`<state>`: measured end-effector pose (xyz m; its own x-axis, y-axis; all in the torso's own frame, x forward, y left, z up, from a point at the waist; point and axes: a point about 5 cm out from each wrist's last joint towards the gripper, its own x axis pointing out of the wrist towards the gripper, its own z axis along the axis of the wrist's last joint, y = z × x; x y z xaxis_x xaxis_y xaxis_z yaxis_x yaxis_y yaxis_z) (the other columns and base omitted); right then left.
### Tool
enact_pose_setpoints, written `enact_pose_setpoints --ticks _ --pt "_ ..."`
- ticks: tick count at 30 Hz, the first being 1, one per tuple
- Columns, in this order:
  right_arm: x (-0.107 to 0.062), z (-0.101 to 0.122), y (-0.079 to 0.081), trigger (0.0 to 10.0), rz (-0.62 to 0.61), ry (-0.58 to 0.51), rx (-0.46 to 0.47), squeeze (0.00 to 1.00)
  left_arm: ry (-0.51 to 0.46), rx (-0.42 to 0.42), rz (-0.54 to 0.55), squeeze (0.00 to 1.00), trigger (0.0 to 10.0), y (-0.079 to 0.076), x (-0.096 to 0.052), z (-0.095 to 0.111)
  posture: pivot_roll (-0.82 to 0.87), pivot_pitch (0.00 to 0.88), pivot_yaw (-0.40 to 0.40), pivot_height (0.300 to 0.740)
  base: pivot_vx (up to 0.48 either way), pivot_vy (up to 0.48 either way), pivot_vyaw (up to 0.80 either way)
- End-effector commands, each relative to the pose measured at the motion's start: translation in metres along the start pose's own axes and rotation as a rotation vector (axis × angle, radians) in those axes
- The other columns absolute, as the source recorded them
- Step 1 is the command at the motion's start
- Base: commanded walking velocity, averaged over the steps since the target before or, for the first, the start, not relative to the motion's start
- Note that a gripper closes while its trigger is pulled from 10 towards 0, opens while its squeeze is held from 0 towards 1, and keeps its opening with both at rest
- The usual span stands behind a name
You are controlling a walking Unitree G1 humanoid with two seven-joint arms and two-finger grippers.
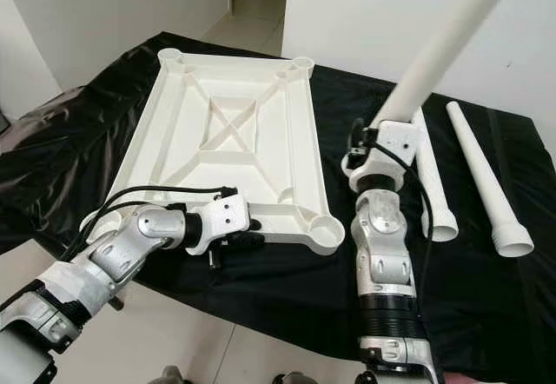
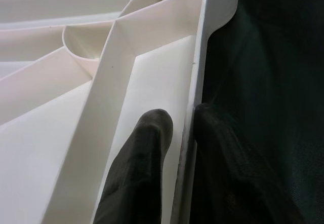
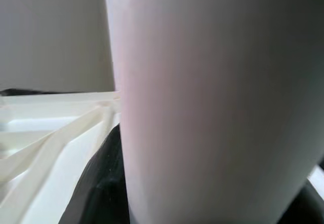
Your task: Building children table
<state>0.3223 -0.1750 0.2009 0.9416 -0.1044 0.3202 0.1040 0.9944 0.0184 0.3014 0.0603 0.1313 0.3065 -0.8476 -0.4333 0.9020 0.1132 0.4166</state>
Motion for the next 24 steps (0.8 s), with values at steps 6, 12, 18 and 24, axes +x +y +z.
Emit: enact_pose_setpoints --ticks 6,12,18,24 --pt "0.0 -0.007 0.014 10.0 0.093 0.057 0.011 0.0 0.113 0.019 0.069 0.0 10.0 0.014 -0.013 -0.022 0.05 0.05 -0.054 0.74 0.0 0.0 0.0" --pt "-0.001 -0.009 0.019 10.0 0.132 0.067 0.007 0.0 0.192 0.022 0.127 0.0 10.0 0.03 -0.031 -0.038 0.05 0.043 -0.053 0.74 0.0 0.0 0.0" --pt "-0.003 -0.011 0.02 10.0 0.143 0.077 0.006 0.0 0.166 0.008 0.119 0.0 10.0 0.033 -0.037 -0.036 0.06 0.039 -0.052 0.74 0.0 0.0 0.0" --pt "-0.005 -0.015 0.023 10.0 0.163 0.102 0.018 0.0 0.056 -0.058 0.05 1.0 10.0 0.024 -0.029 -0.021 0.06 0.037 -0.049 0.74 0.0 0.0 0.0"
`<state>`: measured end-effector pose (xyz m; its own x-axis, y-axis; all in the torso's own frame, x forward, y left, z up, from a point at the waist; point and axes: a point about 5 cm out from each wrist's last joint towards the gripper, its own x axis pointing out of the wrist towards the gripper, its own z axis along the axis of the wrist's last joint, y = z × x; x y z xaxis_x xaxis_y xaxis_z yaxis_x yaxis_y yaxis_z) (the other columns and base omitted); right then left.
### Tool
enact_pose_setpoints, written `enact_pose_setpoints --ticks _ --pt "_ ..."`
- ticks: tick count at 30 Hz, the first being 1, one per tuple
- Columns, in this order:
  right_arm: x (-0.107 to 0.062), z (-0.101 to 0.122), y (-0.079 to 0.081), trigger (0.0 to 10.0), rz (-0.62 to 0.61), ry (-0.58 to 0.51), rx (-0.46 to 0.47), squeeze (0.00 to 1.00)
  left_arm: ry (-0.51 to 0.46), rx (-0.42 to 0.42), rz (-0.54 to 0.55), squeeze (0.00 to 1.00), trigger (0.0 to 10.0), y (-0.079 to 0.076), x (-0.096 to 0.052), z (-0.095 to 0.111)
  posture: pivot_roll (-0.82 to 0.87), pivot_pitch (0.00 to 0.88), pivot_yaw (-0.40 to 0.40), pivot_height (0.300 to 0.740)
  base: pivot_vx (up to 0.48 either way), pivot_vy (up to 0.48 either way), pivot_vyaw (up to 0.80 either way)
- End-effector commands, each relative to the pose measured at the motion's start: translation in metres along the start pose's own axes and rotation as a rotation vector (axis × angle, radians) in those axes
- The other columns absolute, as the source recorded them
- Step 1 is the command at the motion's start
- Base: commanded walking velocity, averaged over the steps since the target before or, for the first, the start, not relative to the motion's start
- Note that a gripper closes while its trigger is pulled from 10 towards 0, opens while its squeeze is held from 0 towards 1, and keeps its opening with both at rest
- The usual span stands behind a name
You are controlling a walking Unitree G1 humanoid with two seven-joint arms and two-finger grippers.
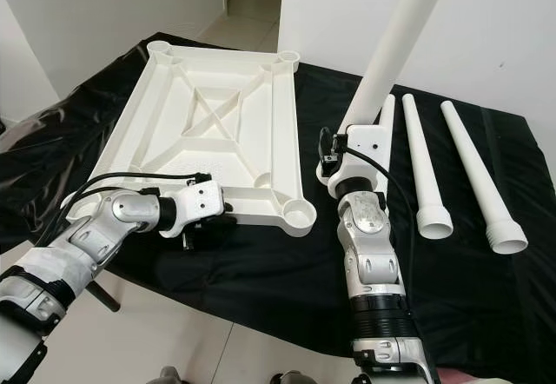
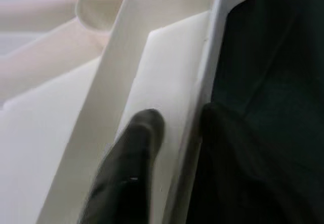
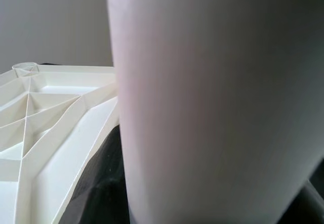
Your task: Building children table
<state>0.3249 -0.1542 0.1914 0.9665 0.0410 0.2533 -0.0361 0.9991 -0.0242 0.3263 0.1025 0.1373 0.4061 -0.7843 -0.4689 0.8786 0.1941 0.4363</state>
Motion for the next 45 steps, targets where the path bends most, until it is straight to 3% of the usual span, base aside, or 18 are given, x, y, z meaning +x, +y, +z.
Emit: enact_pose_setpoints --ticks 1,5,6,10,12,18,28,34,45 --pt "-0.002 -0.006 0.002 10.0 0.017 0.031 0.02 0.0 -0.033 -0.035 -0.035 1.0 10.0 -0.006 0.001 0.003 0.06 0.037 -0.049 0.74 0.0 0.0 0.0" --pt "-0.003 -0.008 0.005 10.0 0.044 0.052 0.026 0.0 -0.095 -0.036 -0.06 1.0 10.0 -0.011 0.005 0.014 0.06 0.039 -0.051 0.74 0.0 0.0 0.0" --pt "-0.003 -0.009 0.008 10.0 0.066 0.061 0.021 0.0 -0.126 -0.045 -0.055 0.0 10.0 -0.011 0.005 0.02 0.05 0.043 -0.053 0.74 0.0 0.0 0.0" --pt "-0.004 -0.01 0.011 10.0 0.081 0.092 0.008 0.0 -0.214 -0.084 -0.024 0.0 10.0 -0.008 0.003 0.035 0.05 0.045 -0.053 0.74 0.0 0.0 0.0" --pt "-0.005 -0.012 0.013 10.0 0.101 0.103 -0.027 0.0 -0.305 -0.151 0.064 0.0 10.0 0.0 0.001 0.049 0.05 0.051 -0.054 0.74 0.0 0.0 0.0" --pt "-0.01 -0.013 0.012 10.0 0.125 0.081 -0.068 0.0 -0.396 -0.242 0.194 0.0 10.0 0.007 -0.003 0.062 0.05 0.059 -0.061 0.74 0.0 0.0 0.0" --pt "-0.023 -0.013 0.012 10.0 0.181 0.088 -0.056 0.0 -0.398 -0.285 0.24 0.0 10.0 -0.007 -0.005 0.057 0.06 0.066 -0.073 0.74 0.0 0.0 0.0" --pt "-0.034 -0.014 0.019 10.0 0.244 0.095 -0.035 0.0 -0.375 -0.331 0.197 0.0 10.0 -0.023 -0.002 0.054 0.06 0.069 -0.079 0.74 0.0 0.0 0.0" --pt "-0.042 -0.019 0.019 10.0 0.267 0.122 -0.033 0.0 -0.367 -0.338 0.164 0.0 10.0 -0.034 -0.004 0.053 0.06 0.074 -0.077 0.74 0.0 0.0 0.0"
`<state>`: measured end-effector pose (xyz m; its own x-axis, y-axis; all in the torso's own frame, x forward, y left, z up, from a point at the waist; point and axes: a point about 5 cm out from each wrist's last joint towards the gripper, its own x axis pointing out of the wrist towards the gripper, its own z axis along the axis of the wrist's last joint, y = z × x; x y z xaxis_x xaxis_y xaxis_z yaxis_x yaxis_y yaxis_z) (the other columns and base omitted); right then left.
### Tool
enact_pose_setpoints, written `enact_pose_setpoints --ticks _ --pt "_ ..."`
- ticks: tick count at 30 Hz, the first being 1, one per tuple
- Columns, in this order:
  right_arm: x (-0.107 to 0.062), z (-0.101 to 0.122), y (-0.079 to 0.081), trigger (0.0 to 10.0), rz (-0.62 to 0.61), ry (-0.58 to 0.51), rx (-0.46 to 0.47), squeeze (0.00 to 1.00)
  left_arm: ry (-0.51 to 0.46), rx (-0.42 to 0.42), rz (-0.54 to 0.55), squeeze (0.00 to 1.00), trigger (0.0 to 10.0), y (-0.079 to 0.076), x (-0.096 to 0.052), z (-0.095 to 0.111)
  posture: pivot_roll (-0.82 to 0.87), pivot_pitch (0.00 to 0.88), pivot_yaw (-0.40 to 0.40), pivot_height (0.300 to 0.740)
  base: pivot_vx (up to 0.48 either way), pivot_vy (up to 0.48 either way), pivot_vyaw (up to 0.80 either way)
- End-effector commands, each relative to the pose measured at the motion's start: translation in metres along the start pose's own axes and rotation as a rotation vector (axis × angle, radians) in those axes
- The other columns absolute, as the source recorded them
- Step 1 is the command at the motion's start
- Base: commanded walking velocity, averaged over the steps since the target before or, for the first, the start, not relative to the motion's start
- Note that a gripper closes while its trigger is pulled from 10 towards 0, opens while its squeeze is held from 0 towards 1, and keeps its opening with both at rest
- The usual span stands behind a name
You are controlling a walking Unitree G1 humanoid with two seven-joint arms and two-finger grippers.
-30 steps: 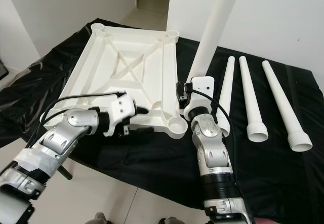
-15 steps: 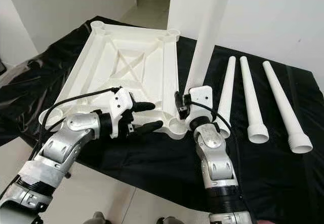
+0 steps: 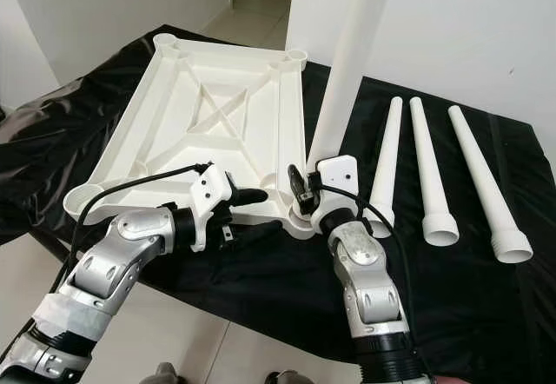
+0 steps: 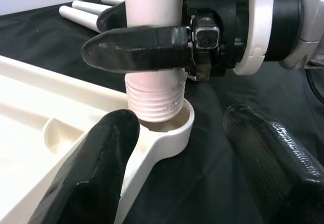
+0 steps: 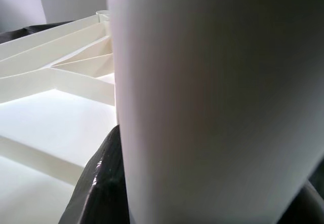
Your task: Building children table
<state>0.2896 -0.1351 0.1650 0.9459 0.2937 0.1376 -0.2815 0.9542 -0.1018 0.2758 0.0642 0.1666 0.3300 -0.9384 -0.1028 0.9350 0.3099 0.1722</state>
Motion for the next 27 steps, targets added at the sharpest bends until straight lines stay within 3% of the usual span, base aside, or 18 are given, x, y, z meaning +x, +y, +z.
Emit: enact_pose_setpoints --ticks 1,10,27 --pt "-0.006 -0.006 -0.001 10.0 0.013 0.036 -0.006 0.0 0.028 -0.006 0.165 0.0 10.0 0.004 -0.004 -0.004 0.06 0.074 -0.079 0.74 0.0 0.0 0.0" --pt "-0.015 -0.012 0.003 10.0 0.091 0.067 -0.046 0.0 0.04 0.0 0.191 0.0 10.0 0.005 -0.01 -0.001 0.07 0.071 -0.085 0.74 0.0 0.0 0.0" --pt "-0.018 -0.023 0.007 10.0 0.211 0.077 -0.026 0.0 0.047 0.016 0.218 0.0 10.0 0.01 -0.015 0.004 0.07 0.059 -0.081 0.74 0.0 0.0 0.0"
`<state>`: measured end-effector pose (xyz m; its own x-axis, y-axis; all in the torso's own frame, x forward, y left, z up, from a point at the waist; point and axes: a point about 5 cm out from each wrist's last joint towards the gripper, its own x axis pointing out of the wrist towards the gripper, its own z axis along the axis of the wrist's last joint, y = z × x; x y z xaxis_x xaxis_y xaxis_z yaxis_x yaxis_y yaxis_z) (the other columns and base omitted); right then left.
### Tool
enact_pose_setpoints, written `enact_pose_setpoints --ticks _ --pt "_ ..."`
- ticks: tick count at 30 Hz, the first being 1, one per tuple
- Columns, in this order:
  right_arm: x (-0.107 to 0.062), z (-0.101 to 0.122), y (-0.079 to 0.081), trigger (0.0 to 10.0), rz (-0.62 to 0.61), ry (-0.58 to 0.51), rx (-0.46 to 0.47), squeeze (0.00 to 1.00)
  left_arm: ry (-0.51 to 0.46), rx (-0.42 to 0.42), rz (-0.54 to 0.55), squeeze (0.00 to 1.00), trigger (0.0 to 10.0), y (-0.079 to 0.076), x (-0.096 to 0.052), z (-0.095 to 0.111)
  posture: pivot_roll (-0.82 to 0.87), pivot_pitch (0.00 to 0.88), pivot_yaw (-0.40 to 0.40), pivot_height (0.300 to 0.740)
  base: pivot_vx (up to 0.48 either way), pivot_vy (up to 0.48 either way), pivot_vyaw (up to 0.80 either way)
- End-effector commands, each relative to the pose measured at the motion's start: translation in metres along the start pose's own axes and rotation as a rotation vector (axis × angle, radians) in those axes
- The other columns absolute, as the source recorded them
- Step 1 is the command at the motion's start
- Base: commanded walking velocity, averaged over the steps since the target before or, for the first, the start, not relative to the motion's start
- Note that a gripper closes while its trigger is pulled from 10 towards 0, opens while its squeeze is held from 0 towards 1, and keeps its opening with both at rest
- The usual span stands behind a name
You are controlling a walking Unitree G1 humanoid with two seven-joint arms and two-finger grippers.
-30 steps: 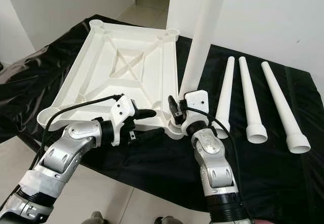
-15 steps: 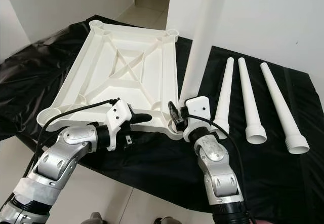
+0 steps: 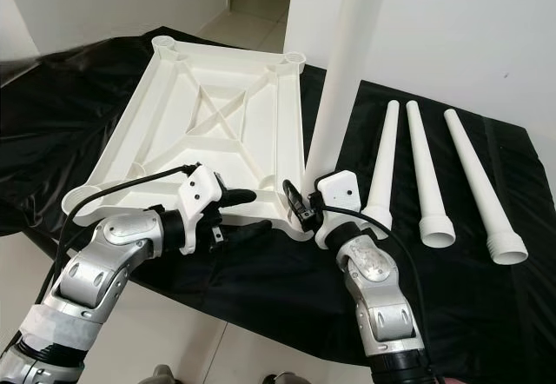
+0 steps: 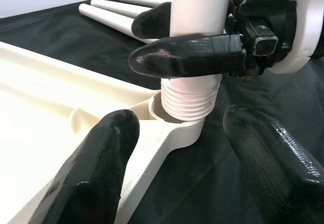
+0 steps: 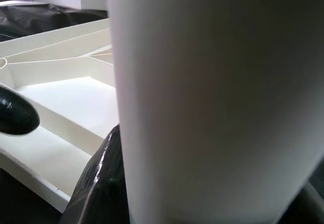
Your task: Building children table
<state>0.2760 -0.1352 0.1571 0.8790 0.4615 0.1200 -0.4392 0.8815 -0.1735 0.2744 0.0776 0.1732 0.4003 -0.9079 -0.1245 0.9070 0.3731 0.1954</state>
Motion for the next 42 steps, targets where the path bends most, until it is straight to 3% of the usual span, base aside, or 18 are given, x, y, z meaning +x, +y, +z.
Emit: enact_pose_setpoints --ticks 1,11,42 --pt "-0.004 -0.017 0.005 10.0 0.041 0.082 0.032 0.0 0.014 0.0 0.148 0.0 10.0 0.006 -0.001 0.0 0.07 0.059 -0.081 0.74 0.0 0.0 0.0" --pt "-0.004 -0.027 0.003 10.0 0.068 0.106 -0.043 0.0 0.011 0.007 0.16 0.0 10.0 0.007 -0.003 0.002 0.08 0.059 -0.079 0.74 0.0 0.0 0.0" --pt "-0.007 -0.048 -0.021 10.0 -0.131 0.156 0.172 0.0 0.016 0.015 0.179 0.0 10.0 0.009 -0.006 0.006 0.07 0.09 -0.075 0.74 0.0 0.0 0.0"
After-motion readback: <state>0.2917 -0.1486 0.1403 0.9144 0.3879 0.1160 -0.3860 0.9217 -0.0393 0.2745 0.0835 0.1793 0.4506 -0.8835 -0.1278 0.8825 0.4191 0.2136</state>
